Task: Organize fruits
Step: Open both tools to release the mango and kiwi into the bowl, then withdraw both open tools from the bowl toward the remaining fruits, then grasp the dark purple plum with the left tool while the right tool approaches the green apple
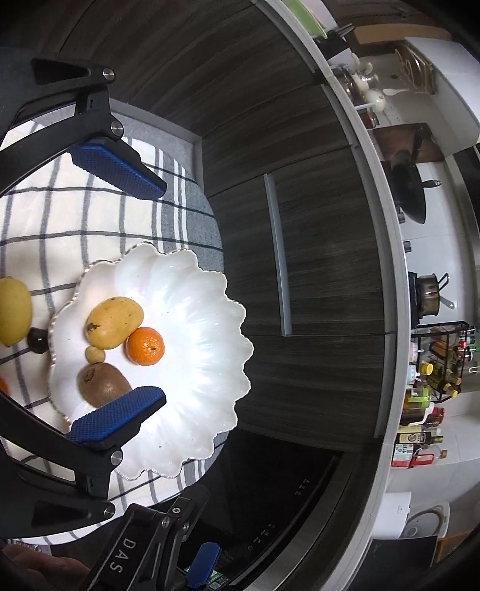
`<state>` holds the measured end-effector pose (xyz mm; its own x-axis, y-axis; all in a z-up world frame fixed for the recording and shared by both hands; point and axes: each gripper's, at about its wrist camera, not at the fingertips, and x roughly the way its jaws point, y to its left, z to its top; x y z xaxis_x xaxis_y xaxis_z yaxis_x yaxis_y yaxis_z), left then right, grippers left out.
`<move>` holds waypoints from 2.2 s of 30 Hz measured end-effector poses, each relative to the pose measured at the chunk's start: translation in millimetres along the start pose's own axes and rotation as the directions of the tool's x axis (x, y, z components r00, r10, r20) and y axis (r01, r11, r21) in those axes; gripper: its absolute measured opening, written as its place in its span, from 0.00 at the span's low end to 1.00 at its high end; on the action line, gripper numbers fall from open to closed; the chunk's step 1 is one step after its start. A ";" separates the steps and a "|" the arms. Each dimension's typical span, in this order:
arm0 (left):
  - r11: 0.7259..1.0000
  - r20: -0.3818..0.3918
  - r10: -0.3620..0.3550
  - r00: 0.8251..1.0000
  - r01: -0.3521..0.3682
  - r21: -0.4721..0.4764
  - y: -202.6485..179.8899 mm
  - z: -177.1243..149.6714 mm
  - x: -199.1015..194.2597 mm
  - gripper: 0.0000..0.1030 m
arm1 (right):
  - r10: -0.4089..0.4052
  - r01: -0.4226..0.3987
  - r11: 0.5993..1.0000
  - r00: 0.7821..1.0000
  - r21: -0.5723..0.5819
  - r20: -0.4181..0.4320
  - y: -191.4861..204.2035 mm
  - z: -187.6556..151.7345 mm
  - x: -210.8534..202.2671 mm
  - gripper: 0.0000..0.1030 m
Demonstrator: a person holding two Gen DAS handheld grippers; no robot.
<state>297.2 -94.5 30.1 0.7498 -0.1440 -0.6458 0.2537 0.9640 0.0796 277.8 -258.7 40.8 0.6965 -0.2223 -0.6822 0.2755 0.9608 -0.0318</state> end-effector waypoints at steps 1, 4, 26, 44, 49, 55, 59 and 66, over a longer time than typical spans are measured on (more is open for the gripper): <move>1.000 0.003 -0.002 1.000 0.002 -0.003 -0.2 -1.6 -4.7 1.00 | 0.000 0.000 1.000 1.000 0.000 0.002 -1.0 -2.0 -2.9 0.82; 1.000 0.017 -0.009 1.000 0.009 0.002 -2.9 -7.0 -17.7 1.00 | 0.005 -0.005 1.000 1.000 0.006 0.011 -5.0 -8.9 -13.9 0.82; 1.000 0.017 -0.023 1.000 0.023 0.005 -12.0 -89.5 -76.7 1.00 | 0.019 -0.019 1.000 1.000 -0.020 0.004 -14.7 -83.1 -72.1 0.82; 0.996 -0.047 -0.056 0.997 0.059 0.060 -30.6 -154.8 -93.8 0.96 | 0.006 -0.006 1.000 0.997 0.005 -0.071 -23.6 -166.6 -97.5 0.82; 0.994 -0.061 -0.077 0.995 0.081 0.070 -34.8 -167.0 -93.6 0.92 | -0.004 0.005 1.000 0.996 0.017 -0.084 -29.0 -176.4 -102.1 0.82; 0.989 -0.132 -0.118 0.984 0.129 0.079 -40.9 -187.7 -86.6 0.71 | -0.003 0.006 1.000 0.992 0.023 -0.128 -29.6 -191.0 -98.7 0.82; 0.981 -0.179 -0.154 0.972 0.171 0.088 -48.1 -199.3 -82.6 0.66 | -0.004 0.009 0.999 0.989 0.032 -0.151 -31.1 -196.9 -95.8 0.82; 0.970 -0.228 -0.188 0.955 0.217 0.108 -60.2 -212.7 -75.9 0.48 | -0.007 0.013 0.999 0.986 0.036 -0.164 -33.2 -201.0 -93.8 0.82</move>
<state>95.0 -94.1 -87.2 0.5288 -0.2681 -0.8053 0.4749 0.8798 0.0190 70.1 -236.5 -40.9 0.5767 -0.1991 -0.7923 0.3084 0.9511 -0.0145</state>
